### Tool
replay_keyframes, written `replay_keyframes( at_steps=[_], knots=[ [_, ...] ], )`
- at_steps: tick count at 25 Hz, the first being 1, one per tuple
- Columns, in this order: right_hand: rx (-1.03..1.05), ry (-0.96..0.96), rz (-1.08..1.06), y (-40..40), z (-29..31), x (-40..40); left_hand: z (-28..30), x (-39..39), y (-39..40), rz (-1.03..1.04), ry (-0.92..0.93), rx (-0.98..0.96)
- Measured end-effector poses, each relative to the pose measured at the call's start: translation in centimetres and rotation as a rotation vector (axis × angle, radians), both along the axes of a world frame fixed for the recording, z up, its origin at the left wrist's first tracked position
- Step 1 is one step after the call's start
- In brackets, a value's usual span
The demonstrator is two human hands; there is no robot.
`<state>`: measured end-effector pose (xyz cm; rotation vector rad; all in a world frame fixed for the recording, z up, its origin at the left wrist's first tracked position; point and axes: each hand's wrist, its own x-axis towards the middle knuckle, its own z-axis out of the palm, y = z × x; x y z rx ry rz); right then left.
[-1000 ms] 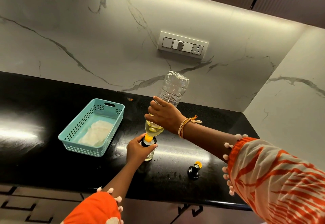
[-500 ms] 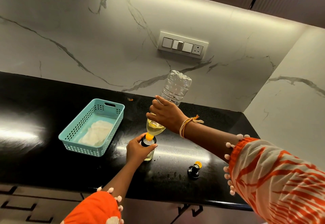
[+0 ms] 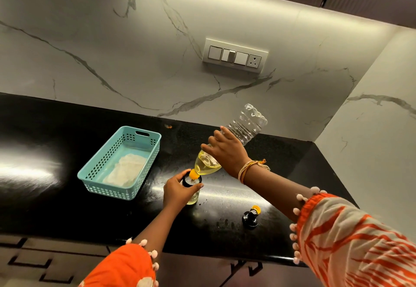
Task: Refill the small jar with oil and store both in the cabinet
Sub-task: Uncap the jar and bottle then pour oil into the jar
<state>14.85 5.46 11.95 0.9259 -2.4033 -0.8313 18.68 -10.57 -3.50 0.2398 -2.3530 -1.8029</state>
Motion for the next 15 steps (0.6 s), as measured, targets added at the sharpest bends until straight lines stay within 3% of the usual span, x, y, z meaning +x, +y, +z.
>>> replay_keyframes(
  at_steps=[9, 15],
  knots=[
    [-0.428, -0.293, -0.355, 3.5, -4.7, 1.4, -0.4, -0.6, 0.0, 0.019, -0.036, -0.03],
    [-0.615, -0.439, -0.451, 4.5, -7.0, 1.5, -0.1, -0.4, 0.0, 0.015, -0.038, -0.032]
  ],
)
